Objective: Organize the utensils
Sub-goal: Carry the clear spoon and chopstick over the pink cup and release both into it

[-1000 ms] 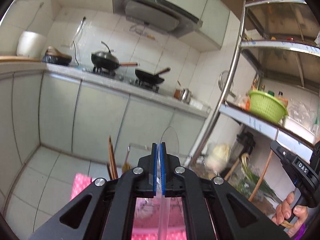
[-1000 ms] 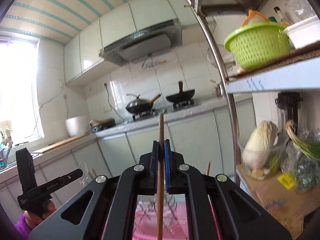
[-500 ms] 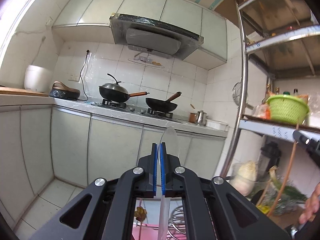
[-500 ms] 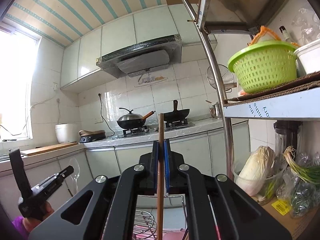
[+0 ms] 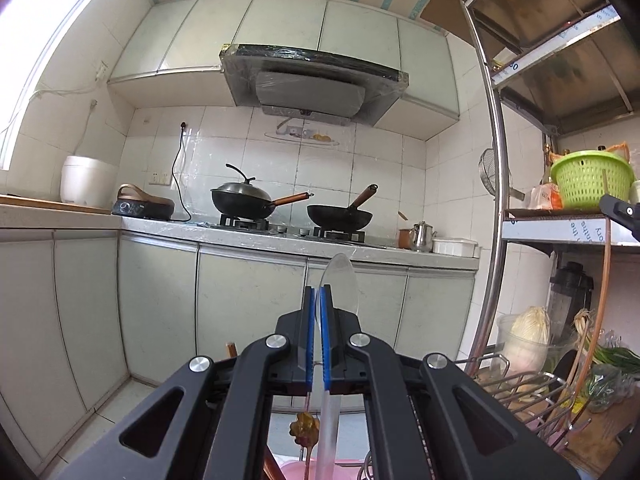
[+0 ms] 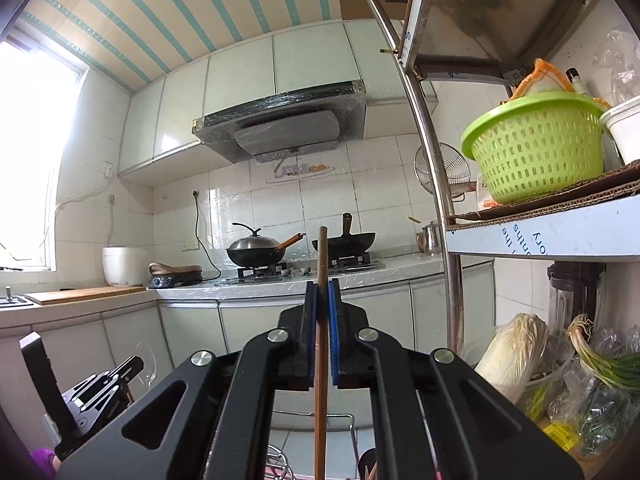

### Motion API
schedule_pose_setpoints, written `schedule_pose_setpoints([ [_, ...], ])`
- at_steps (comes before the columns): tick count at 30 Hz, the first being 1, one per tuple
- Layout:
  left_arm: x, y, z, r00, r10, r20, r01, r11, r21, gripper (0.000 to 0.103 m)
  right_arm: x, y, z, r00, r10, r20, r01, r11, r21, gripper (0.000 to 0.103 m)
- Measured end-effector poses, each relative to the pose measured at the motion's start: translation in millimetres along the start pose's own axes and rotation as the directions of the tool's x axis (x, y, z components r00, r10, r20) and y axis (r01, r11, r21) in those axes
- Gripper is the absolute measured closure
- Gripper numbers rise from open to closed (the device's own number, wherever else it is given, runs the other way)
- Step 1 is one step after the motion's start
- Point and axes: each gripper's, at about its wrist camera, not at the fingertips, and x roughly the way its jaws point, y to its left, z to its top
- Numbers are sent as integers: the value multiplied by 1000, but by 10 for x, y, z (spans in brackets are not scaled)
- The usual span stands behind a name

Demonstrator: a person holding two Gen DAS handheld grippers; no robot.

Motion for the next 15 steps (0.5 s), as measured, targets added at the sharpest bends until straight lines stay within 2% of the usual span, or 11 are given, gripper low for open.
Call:
schedule_pose_setpoints([
  [8, -54, 91, -165, 999, -7, -44, 5, 999, -39, 101, 127, -21, -187, 998, -7, -60, 8, 1000, 15, 97],
  [15, -265, 178, -223, 997, -16, -71, 11, 997, -75, 101, 46, 7, -315, 993, -14, -121, 17, 999, 28, 97],
])
